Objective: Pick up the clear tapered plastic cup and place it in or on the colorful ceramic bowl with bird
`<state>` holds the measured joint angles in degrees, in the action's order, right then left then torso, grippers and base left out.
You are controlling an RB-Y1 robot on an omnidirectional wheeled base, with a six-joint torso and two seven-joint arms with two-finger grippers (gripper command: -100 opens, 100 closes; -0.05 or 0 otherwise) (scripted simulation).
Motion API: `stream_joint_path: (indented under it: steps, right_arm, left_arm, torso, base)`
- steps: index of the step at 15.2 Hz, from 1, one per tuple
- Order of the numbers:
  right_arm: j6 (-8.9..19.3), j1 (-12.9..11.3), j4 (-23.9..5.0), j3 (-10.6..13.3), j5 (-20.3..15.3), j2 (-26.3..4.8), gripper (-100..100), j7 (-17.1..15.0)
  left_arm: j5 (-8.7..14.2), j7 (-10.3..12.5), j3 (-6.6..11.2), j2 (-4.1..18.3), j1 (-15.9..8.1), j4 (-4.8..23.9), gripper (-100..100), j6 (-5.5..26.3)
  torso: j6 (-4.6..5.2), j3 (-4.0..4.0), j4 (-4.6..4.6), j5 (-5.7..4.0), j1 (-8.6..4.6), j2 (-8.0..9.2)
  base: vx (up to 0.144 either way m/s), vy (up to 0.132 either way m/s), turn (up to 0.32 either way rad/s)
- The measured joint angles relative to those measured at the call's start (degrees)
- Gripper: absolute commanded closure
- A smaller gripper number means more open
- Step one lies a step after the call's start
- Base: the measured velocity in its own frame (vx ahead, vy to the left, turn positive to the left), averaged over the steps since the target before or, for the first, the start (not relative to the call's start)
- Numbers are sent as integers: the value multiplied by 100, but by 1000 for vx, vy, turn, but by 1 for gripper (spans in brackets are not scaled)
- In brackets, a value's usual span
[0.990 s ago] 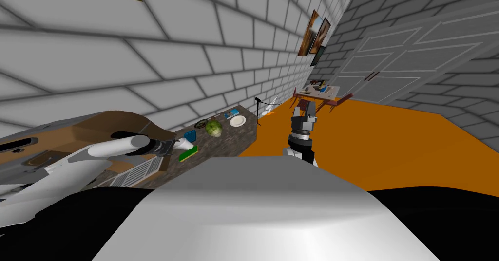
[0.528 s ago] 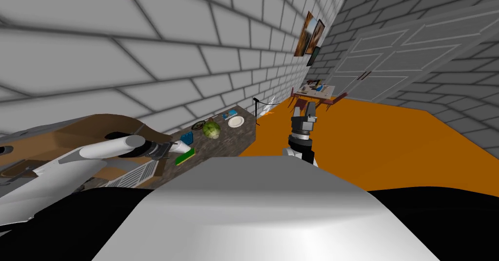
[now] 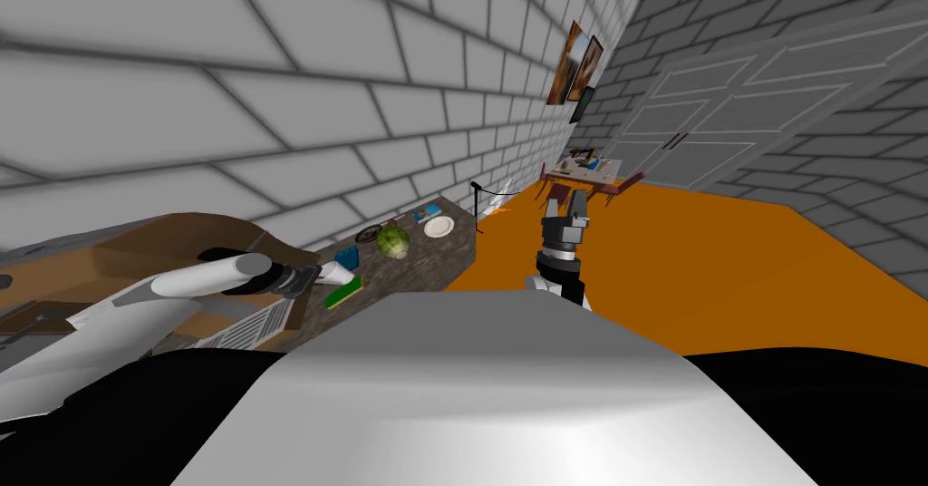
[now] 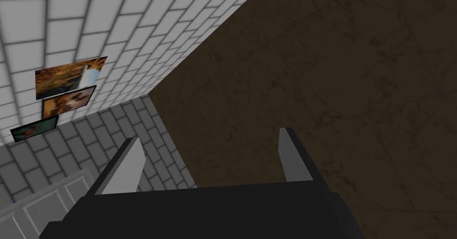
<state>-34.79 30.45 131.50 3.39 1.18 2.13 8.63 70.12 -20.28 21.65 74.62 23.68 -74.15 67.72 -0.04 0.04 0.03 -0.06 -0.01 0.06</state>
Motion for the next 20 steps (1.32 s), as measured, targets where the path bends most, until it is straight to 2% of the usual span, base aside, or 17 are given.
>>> stream_joint_path:
  steps: [3, 5, 8, 11, 16, 18, 20]
  right_arm:
    - [0, -2, 0, 0, 0, -1, 0, 0]
    - [0, -2, 0, 0, 0, -1, 0, 0]
    - [0, -2, 0, -1, 0, -2, 0, 0]
    - [0, -1, 0, -1, 0, -2, 0, 0]
    - [0, -2, 0, 0, 0, -1, 0, 0]
    - [0, -2, 0, -1, 0, -2, 0, 0]
    - [0, -1, 0, -1, 0, -2, 0, 0]
  left_arm:
    - [58, 77, 37, 114, 16, 92, 100, 103]
    - [123, 221, 130, 246, 95, 154, 100, 228]
    - [218, 343, 151, 456, 19, 435, 100, 369]
    - [314, 547, 322, 667, 134, 564, 100, 551]
    - [437, 766, 354, 954, 65, 977, 100, 772]
    - [492, 925, 500, 1078, 178, 1036, 100, 902]
    - [544, 1014, 516, 1190, 150, 1179, 100, 990]
  torso:
    - [27, -2, 2, 0, 18, -6]
    - [39, -5, 5, -3, 46, -15]
    - [44, -11, 3, -1, 62, -25]
    - [39, -13, 3, -3, 54, -29]
    - [35, -14, 2, -4, 42, -30]
    - [36, -12, 3, -5, 47, -27]
    - [25, -13, 3, -4, 45, -30]
  base:
    - [-11, 63, -278]
    - [-10, 129, -339]
    - [-19, 131, -306]
    - [-15, 106, -264]
    - [-27, 89, -288]
    - [-42, 114, -294]
    - [-24, 97, -221]
